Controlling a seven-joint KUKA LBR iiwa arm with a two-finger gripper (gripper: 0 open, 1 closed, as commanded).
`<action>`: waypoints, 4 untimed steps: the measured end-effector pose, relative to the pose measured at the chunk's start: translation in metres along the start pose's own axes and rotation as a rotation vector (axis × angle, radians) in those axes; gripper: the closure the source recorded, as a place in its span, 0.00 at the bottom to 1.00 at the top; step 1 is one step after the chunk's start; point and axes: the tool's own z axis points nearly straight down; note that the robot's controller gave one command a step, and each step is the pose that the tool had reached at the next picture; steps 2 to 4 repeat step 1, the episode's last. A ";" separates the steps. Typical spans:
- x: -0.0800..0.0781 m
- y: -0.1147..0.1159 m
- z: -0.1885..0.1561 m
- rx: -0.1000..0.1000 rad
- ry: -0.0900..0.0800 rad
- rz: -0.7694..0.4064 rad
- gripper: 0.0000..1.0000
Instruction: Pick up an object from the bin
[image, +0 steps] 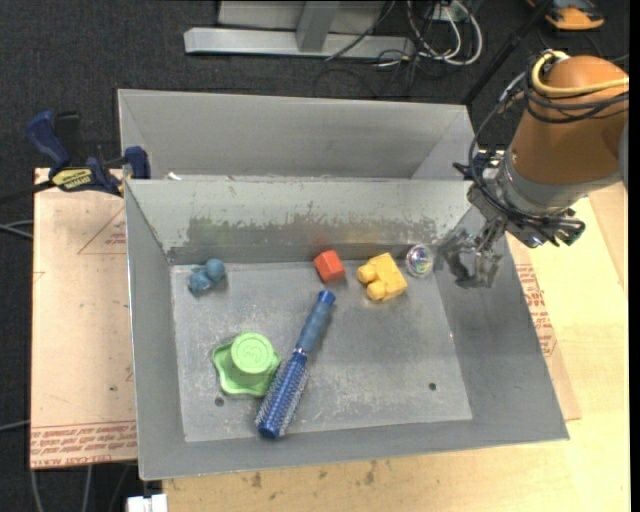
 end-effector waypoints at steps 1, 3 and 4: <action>0.030 0.005 0.000 -0.009 0.007 0.035 1.00; 0.030 0.005 0.000 -0.009 0.007 0.035 1.00; 0.030 0.005 0.000 -0.009 0.007 0.035 1.00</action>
Offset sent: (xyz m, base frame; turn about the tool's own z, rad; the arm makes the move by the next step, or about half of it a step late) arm -0.0242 -0.0171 -0.0009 0.0334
